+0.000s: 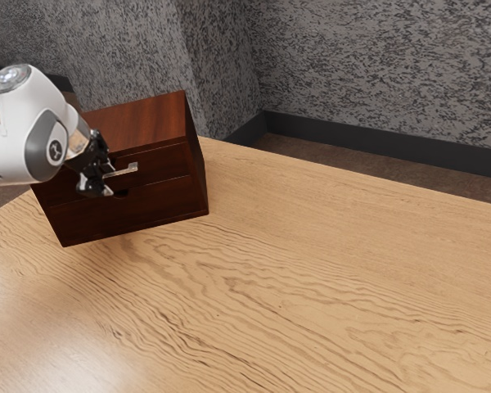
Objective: Pull the drawer handle with one arm to open the drawer
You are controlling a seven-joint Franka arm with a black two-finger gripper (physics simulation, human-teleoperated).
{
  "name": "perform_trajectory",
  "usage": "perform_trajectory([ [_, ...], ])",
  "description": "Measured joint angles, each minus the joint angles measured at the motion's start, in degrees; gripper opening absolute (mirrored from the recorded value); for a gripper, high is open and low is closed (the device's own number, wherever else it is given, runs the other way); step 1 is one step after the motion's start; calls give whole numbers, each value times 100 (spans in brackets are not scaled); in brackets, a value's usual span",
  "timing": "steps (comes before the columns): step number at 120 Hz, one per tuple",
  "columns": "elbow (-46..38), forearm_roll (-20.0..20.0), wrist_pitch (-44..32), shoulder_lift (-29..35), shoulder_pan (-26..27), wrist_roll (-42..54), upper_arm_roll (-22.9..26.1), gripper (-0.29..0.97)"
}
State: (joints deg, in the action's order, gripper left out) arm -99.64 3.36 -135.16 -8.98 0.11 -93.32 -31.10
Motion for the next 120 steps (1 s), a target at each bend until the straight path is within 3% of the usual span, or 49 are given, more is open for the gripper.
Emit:
perform_trajectory([
  [25, -165, 121, -5, 81, 127, -7, -6, 29],
  [82, -1100, 130, 2, 903, 469, -28, -155, 26],
  [120, -1543, 190, 23, 1344, 322, -50, 94, 24],
])
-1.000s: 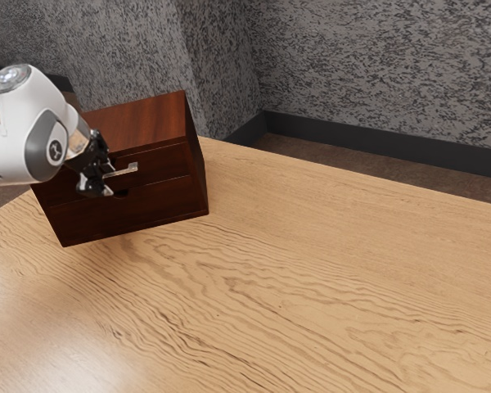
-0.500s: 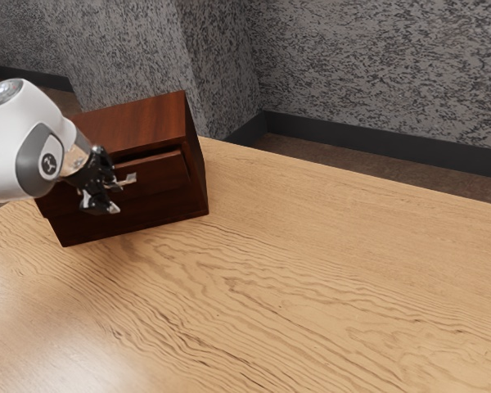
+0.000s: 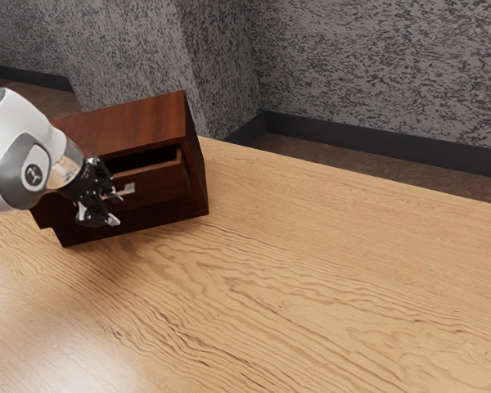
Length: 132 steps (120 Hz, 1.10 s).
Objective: Pull the drawer handle with one arm to open the drawer
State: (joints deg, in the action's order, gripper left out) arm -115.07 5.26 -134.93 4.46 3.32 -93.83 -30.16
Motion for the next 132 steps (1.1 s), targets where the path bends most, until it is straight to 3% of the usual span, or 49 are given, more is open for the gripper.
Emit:
perform_trajectory([
  [12, -154, 42, 8, 173, -7, -12, 45, 23],
  [63, -727, -473, -103, 798, 175, -100, 129, 22],
  [103, -992, -513, -23, 1128, 115, -152, 162, 21],
  [116, -1128, -530, -10, 1290, -423, -171, 718, 20],
  [132, -1249, -542, 5, 1399, -580, -192, 901, 20],
])
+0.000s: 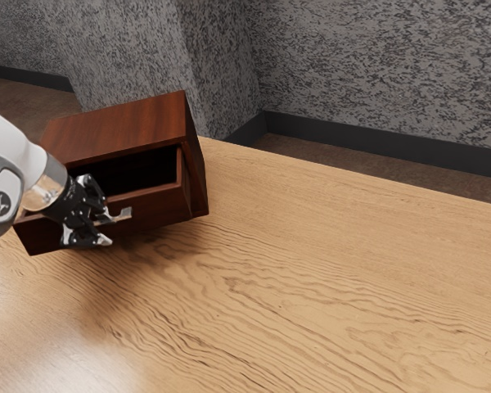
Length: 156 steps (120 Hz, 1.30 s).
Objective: Pull the drawer handle with one arm to open the drawer
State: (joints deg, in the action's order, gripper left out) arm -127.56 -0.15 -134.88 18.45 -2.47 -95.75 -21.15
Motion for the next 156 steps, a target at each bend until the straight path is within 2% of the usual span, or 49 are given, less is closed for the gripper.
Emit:
perform_trajectory([
  [22, -172, 2, 8, 177, -347, -39, 399, 19],
  [45, -396, 2, 16, 403, -431, -85, 540, 18],
  [63, -561, 0, 22, 625, -936, -117, 1063, 18],
  [87, -617, 5, 40, 704, -1015, -155, 1135, 17],
  [141, -643, -21, 34, 959, -1056, -208, 1148, 54],
  [156, 72, -26, 544, 978, -1037, -211, 1107, 59],
])
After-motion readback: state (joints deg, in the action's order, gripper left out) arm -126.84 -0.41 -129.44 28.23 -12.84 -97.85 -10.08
